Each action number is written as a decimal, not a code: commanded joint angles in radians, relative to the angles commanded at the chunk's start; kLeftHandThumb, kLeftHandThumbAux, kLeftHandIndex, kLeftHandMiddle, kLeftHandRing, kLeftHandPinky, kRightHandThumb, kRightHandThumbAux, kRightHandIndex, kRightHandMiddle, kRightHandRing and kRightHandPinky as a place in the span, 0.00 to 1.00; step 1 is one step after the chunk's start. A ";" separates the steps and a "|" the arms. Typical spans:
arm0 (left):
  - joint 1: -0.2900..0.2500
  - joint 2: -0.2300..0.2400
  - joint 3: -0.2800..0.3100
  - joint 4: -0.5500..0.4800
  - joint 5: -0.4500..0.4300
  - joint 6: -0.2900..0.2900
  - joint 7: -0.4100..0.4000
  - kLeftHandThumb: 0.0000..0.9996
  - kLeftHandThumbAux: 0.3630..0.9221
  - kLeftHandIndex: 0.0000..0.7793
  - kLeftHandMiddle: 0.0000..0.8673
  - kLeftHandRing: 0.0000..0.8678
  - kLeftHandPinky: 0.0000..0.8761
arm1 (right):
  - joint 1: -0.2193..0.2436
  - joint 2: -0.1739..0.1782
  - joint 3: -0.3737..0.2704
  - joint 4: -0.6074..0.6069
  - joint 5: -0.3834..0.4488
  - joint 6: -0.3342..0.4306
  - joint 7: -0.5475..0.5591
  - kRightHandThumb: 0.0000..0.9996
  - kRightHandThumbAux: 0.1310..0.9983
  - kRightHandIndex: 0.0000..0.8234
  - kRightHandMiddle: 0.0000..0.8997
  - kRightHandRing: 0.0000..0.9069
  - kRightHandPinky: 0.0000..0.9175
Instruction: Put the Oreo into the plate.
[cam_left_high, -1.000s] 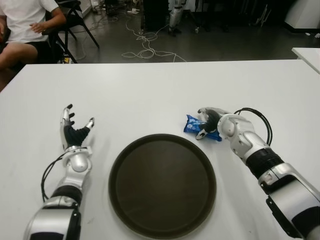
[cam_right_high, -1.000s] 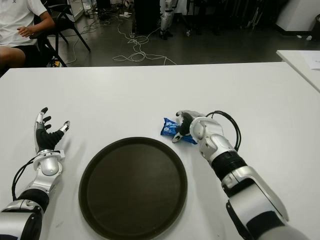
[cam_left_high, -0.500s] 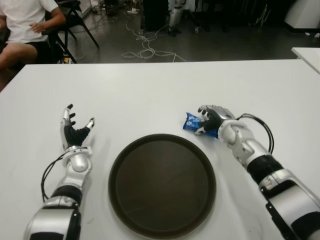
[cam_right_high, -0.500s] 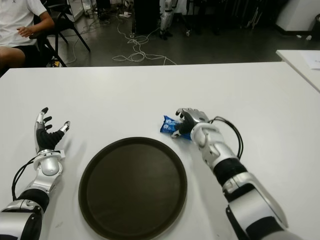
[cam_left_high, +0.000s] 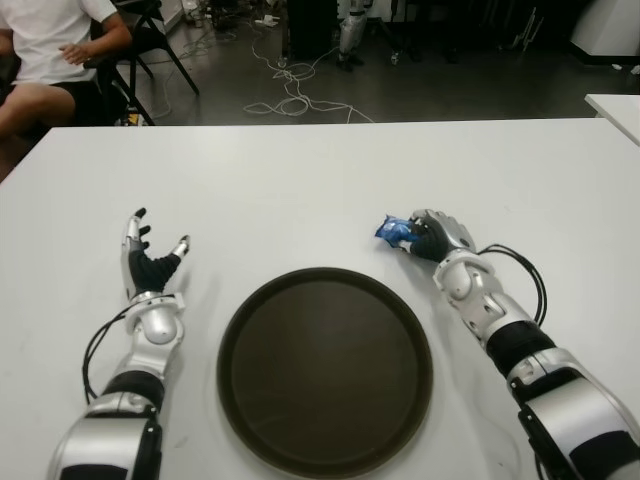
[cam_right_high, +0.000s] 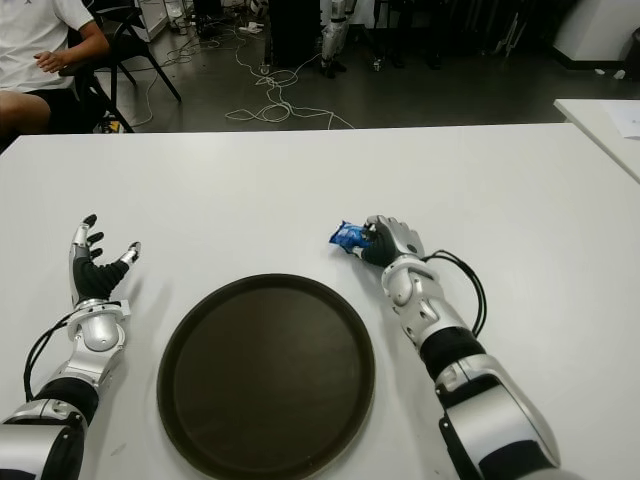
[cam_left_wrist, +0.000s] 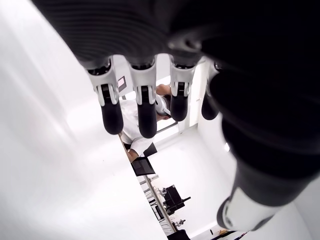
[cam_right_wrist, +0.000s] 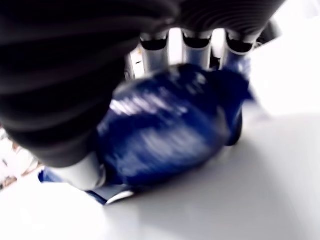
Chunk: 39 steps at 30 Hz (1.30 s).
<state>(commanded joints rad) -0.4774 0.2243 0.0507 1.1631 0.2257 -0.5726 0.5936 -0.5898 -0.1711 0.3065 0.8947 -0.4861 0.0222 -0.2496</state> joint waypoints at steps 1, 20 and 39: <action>0.000 0.000 0.001 0.000 -0.001 0.000 -0.001 0.24 0.74 0.15 0.13 0.15 0.20 | 0.001 0.001 -0.004 -0.001 0.005 -0.002 -0.001 0.70 0.68 0.53 0.86 0.85 0.83; 0.001 0.000 0.003 -0.002 -0.005 -0.005 -0.010 0.24 0.76 0.15 0.10 0.12 0.18 | 0.023 0.009 -0.037 -0.063 0.041 0.017 0.024 0.71 0.68 0.53 0.88 0.87 0.85; 0.001 0.000 0.007 -0.001 -0.009 -0.008 -0.015 0.25 0.76 0.15 0.13 0.16 0.23 | 0.031 0.011 -0.061 -0.082 0.055 0.006 0.025 0.71 0.68 0.53 0.88 0.87 0.85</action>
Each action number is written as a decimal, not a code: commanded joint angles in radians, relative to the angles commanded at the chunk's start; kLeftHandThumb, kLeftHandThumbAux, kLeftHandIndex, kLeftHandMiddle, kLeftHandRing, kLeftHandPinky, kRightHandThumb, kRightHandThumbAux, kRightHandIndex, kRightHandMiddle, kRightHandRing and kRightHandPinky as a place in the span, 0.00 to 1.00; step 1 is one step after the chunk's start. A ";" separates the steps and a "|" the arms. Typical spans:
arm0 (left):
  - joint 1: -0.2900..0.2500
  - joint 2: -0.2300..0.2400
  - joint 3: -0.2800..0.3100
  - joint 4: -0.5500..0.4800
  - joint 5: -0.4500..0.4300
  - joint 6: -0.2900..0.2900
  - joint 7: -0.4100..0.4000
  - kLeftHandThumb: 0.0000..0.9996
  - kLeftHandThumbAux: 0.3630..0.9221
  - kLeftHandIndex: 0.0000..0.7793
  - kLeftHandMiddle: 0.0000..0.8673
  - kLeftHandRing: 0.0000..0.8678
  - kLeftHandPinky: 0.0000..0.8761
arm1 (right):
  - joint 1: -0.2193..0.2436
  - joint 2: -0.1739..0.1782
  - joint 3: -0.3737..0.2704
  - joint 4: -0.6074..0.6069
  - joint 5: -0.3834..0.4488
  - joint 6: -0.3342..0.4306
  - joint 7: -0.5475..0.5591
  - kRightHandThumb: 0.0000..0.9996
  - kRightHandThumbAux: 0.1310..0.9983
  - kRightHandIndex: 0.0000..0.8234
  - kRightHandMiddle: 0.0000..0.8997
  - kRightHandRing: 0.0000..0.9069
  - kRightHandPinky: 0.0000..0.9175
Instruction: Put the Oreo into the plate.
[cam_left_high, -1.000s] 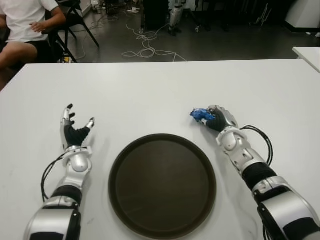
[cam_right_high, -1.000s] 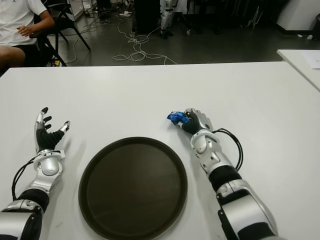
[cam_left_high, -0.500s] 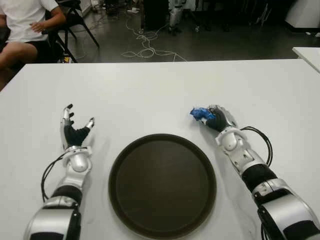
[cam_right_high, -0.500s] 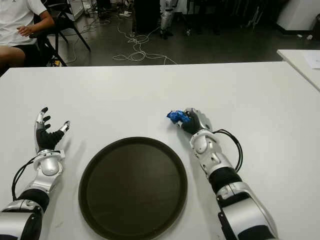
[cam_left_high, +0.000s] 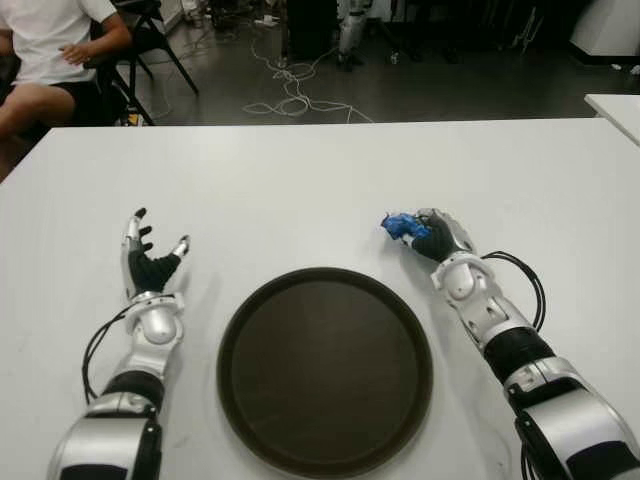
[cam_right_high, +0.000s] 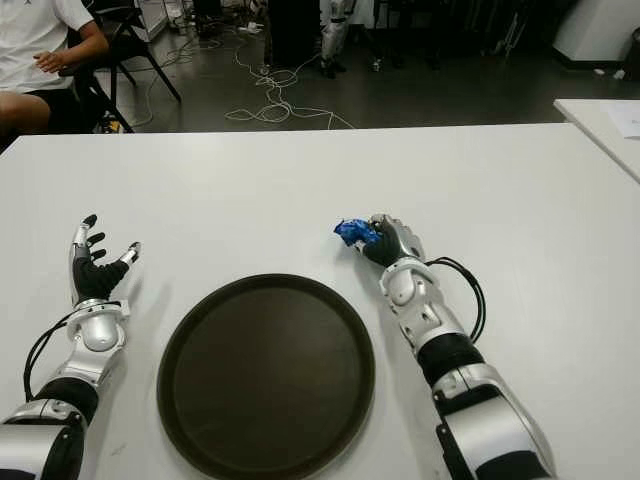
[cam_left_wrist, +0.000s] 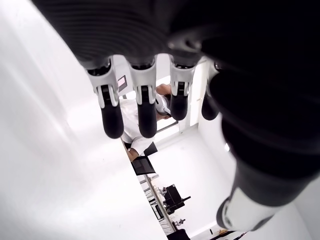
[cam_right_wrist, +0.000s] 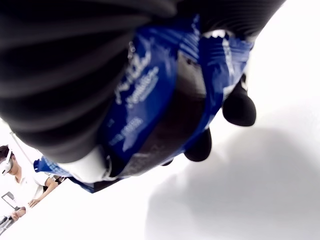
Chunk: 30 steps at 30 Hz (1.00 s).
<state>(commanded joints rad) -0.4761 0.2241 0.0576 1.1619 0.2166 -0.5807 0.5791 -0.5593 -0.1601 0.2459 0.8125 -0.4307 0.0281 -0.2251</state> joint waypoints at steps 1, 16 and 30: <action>0.000 0.000 0.000 0.000 0.000 0.000 0.000 0.25 0.76 0.15 0.13 0.16 0.22 | 0.000 0.000 -0.002 0.000 0.001 -0.002 -0.001 0.71 0.68 0.53 0.88 0.87 0.85; 0.000 -0.001 0.000 0.001 0.002 0.000 0.007 0.24 0.76 0.15 0.13 0.15 0.21 | 0.018 0.029 -0.099 -0.009 0.114 -0.122 -0.026 0.71 0.68 0.54 0.90 0.90 0.88; -0.002 0.003 -0.005 0.007 0.008 0.000 0.009 0.26 0.77 0.15 0.14 0.16 0.19 | 0.015 0.124 -0.402 -0.062 0.672 -0.036 0.449 0.71 0.68 0.53 0.88 0.88 0.86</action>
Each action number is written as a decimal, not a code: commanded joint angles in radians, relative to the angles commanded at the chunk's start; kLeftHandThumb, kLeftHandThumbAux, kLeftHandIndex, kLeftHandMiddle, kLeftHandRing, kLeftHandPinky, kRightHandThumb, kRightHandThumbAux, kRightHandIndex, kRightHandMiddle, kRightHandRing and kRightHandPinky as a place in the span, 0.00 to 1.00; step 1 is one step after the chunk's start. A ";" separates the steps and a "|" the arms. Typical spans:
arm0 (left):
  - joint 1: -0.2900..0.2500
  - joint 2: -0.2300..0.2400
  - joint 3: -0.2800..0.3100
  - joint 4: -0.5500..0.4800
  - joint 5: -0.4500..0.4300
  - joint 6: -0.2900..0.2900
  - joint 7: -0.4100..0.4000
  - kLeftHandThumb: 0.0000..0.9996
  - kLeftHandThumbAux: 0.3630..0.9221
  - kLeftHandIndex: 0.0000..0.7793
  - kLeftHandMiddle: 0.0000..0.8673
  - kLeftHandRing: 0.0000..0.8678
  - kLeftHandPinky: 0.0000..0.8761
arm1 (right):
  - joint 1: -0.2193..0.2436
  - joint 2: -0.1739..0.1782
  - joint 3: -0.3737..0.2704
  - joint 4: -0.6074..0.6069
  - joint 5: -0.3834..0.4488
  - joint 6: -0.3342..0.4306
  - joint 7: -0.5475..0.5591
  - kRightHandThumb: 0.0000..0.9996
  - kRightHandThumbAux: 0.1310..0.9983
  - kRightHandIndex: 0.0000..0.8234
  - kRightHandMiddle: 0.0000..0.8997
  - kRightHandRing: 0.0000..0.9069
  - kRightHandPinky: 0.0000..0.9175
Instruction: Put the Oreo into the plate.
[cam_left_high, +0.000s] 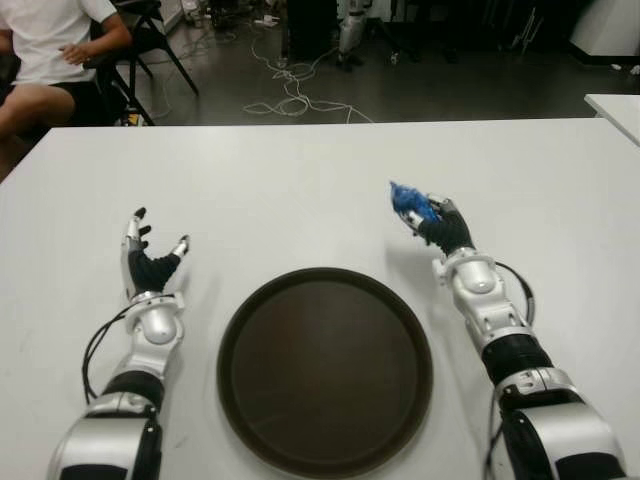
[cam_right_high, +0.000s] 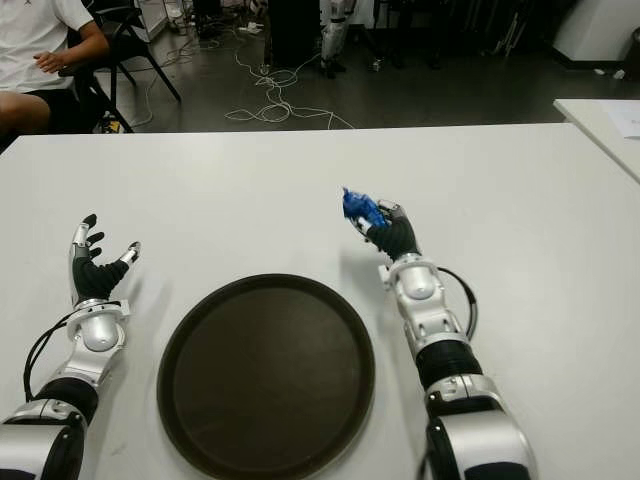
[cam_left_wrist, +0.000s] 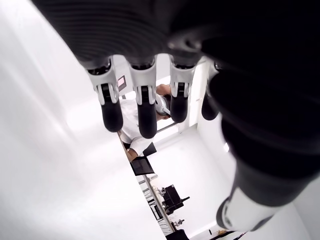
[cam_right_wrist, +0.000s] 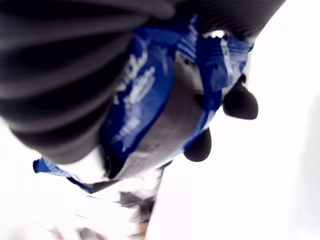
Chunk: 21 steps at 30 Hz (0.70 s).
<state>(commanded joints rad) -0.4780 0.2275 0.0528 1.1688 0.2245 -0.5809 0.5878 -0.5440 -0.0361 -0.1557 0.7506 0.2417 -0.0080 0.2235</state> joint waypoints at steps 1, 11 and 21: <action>0.000 0.000 0.000 0.000 0.000 0.000 -0.001 0.27 0.77 0.15 0.13 0.15 0.18 | -0.001 0.000 -0.006 -0.002 0.012 0.010 0.011 0.71 0.68 0.53 0.88 0.87 0.86; 0.000 -0.001 0.003 0.002 -0.006 -0.001 -0.010 0.29 0.75 0.15 0.13 0.16 0.24 | 0.006 0.007 -0.059 -0.078 0.134 0.171 0.112 0.70 0.68 0.53 0.89 0.89 0.88; -0.002 -0.002 0.005 0.000 -0.007 0.008 -0.008 0.25 0.75 0.15 0.13 0.16 0.20 | 0.034 0.029 -0.053 -0.173 0.171 0.271 0.130 0.70 0.68 0.53 0.91 0.90 0.89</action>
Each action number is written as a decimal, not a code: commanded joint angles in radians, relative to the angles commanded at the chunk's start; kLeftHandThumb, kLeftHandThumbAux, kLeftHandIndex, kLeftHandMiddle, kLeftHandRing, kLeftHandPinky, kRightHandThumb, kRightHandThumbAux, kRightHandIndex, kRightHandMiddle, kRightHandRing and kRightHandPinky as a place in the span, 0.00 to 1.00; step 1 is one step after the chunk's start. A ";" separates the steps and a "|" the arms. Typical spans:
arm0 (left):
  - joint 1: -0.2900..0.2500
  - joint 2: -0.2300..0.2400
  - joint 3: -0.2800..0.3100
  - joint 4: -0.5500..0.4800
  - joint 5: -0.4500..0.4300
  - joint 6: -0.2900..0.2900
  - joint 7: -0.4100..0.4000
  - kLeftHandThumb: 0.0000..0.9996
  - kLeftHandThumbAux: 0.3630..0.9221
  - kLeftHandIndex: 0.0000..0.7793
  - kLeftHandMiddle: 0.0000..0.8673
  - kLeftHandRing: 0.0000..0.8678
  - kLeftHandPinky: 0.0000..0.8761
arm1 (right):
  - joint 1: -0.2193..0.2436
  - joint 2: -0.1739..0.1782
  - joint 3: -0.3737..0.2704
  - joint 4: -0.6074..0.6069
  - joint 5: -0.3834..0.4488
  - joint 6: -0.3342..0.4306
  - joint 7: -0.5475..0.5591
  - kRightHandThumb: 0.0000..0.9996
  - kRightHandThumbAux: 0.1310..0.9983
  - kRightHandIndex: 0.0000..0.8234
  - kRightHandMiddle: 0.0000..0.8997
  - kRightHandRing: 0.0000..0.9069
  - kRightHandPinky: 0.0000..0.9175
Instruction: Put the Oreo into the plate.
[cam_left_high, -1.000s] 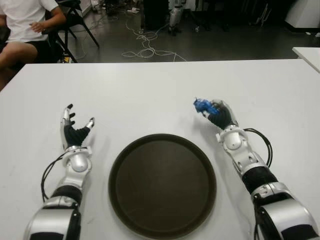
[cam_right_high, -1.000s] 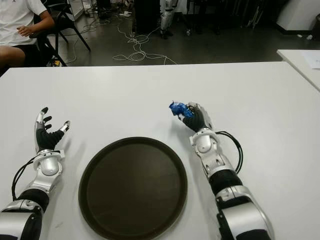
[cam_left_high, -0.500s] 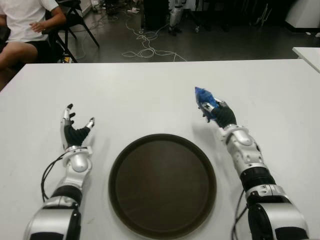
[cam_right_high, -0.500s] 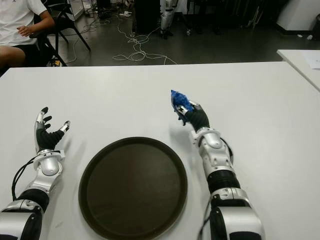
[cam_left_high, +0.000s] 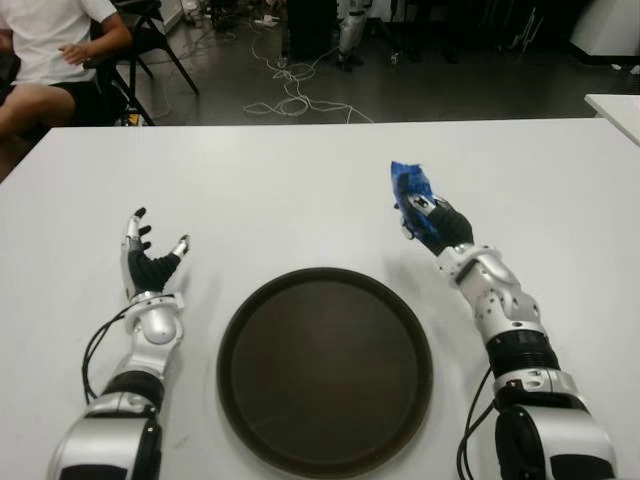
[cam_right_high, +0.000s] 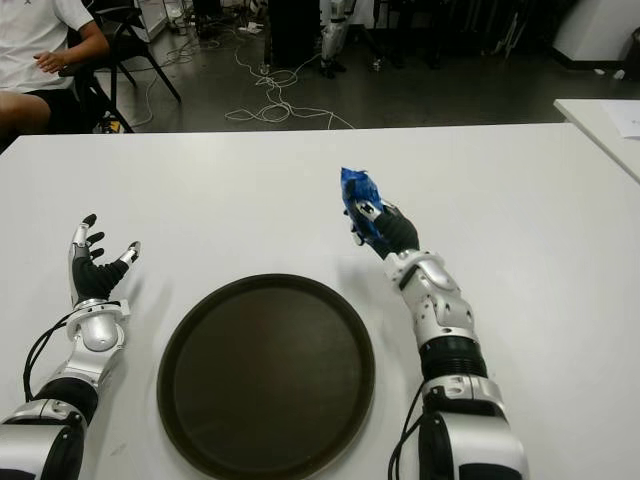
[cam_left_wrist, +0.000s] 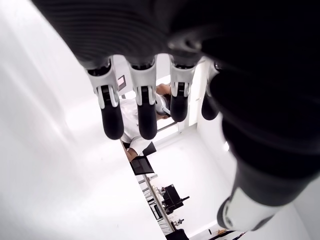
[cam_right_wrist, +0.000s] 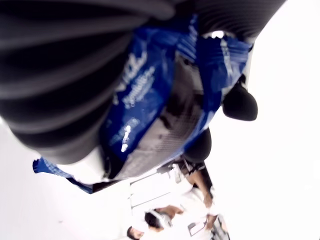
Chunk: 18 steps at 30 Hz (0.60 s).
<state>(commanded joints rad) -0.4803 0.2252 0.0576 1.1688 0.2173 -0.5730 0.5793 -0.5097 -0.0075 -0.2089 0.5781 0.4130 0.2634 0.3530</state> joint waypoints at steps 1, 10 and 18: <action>0.000 0.000 0.000 0.000 0.000 0.001 0.001 0.24 0.75 0.15 0.13 0.16 0.20 | 0.003 0.001 0.001 -0.009 0.003 0.010 0.001 0.70 0.68 0.53 0.91 0.90 0.89; -0.003 -0.002 0.004 0.003 -0.004 0.003 0.000 0.23 0.74 0.14 0.13 0.15 0.20 | 0.022 0.015 0.007 -0.072 0.031 0.088 0.024 0.70 0.68 0.54 0.91 0.91 0.91; -0.002 -0.002 0.004 0.001 -0.008 -0.001 -0.006 0.24 0.75 0.14 0.11 0.14 0.21 | 0.030 0.023 0.018 -0.089 0.038 0.127 0.038 0.70 0.68 0.53 0.93 0.92 0.91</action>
<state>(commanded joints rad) -0.4822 0.2228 0.0619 1.1703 0.2097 -0.5745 0.5729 -0.4793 0.0153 -0.1909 0.4895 0.4508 0.3905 0.3912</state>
